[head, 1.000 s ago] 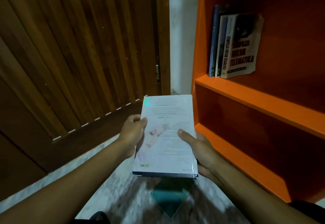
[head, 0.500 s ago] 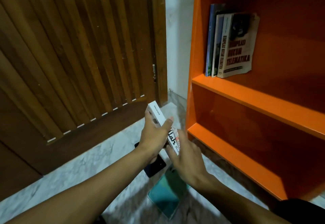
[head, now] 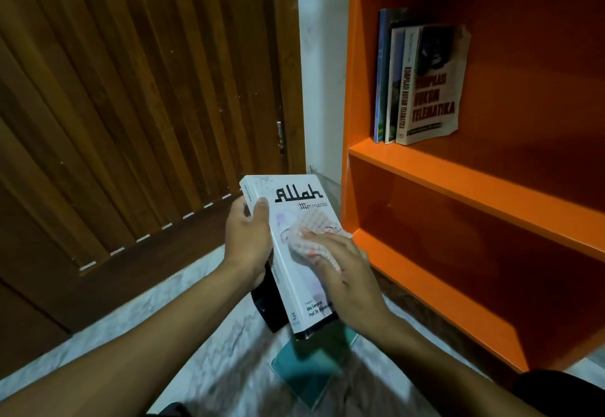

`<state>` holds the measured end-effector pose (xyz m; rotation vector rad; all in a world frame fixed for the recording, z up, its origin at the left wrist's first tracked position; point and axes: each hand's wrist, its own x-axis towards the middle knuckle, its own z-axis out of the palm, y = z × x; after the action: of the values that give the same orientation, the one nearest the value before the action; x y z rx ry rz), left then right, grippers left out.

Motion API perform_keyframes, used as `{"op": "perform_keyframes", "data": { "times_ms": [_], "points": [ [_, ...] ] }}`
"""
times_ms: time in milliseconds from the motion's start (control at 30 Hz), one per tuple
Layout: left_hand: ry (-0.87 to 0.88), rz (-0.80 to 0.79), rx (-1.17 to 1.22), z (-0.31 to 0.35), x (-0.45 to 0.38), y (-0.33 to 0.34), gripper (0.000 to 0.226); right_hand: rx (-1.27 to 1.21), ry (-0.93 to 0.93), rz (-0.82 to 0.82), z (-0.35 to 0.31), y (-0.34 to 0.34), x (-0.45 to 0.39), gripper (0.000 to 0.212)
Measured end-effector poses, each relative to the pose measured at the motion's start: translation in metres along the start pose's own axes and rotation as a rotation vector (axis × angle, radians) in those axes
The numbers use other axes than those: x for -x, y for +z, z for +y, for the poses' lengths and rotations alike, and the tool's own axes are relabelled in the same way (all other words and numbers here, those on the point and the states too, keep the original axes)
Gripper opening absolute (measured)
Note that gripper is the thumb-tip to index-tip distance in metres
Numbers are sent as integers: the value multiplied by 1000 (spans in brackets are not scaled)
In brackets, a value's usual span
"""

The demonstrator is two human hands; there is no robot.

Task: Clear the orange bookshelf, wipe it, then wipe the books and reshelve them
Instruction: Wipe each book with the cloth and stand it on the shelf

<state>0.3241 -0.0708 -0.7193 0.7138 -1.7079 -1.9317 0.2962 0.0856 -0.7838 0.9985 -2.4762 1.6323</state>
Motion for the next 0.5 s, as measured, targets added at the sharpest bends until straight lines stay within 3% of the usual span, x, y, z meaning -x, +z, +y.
{"op": "perform_keyframes", "data": {
  "times_ms": [67,167,233,333,500],
  "points": [
    [-11,-3,-21,-1,-1,-3,23,-244,129,71,-6,-9,-8,32],
    [24,-65,-134,-2,-1,-8,24,-647,435,327,-8,-31,-26,25],
    [36,-128,-184,-3,3,-10,25,-737,493,511,-4,-47,-36,27],
    [40,-204,-189,-8,12,-11,23,-487,325,613,0,-61,-44,34],
    [-22,-243,-109,-11,20,-2,25,100,-4,244,9,-37,-35,56]
  ]
}}
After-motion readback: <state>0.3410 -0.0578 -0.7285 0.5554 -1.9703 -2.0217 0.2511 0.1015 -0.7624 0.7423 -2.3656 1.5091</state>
